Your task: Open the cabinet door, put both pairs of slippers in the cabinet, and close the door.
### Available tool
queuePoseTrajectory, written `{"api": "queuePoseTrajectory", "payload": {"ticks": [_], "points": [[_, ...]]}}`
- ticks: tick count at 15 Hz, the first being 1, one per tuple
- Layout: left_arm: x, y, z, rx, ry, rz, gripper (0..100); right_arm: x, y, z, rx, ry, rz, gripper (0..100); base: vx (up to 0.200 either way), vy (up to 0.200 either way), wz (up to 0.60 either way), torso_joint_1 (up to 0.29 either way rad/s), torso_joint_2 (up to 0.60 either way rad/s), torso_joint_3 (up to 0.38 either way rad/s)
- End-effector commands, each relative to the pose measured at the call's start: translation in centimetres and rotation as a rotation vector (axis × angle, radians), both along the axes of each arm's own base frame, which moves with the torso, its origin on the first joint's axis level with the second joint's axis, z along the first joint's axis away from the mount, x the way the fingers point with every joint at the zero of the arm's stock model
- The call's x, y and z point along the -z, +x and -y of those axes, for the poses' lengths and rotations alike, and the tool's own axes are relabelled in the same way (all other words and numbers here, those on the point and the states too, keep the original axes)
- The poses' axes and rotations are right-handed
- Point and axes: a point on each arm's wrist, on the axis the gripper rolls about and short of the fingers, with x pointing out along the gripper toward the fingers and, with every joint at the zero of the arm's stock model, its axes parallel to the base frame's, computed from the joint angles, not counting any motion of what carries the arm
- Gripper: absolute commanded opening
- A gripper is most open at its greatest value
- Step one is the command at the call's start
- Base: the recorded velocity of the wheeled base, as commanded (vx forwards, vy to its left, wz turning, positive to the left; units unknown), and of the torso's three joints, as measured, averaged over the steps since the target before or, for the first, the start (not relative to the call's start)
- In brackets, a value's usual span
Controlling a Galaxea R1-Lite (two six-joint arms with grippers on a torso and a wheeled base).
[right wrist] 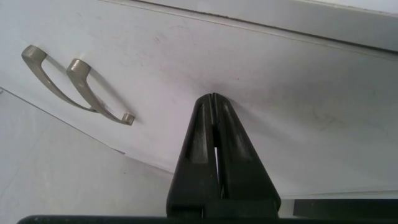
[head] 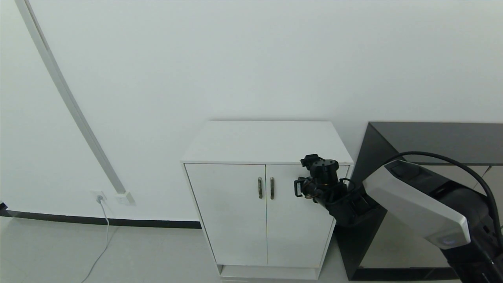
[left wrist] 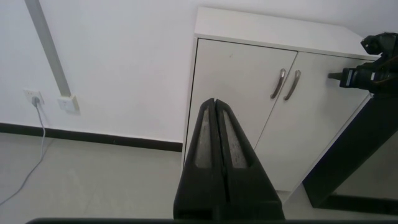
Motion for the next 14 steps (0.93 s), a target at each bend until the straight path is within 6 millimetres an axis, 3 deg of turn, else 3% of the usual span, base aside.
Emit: {"api": "queuePoseTrajectory", "payload": {"ticks": [1,10,14], "points": [[0.0,0.0,0.0,0.000,0.000,0.000,0,0.0,0.1,0.0,0.001,0.000,0.002,0,0.000,0.000,0.00,0.000,0.00,0.000],[0.0,0.0,0.0,0.000,0.000,0.000,0,0.5,0.5,-0.1,0.004,-0.006,-0.009,0,0.000,0.000,0.00,0.000,0.00,0.000],[0.0,0.0,0.0,-0.002,0.000,0.000,0,-0.3,-0.7,0.3,0.009,-0.013,-0.021,0,0.000,0.000,0.00,0.000,0.00,0.000]]}}
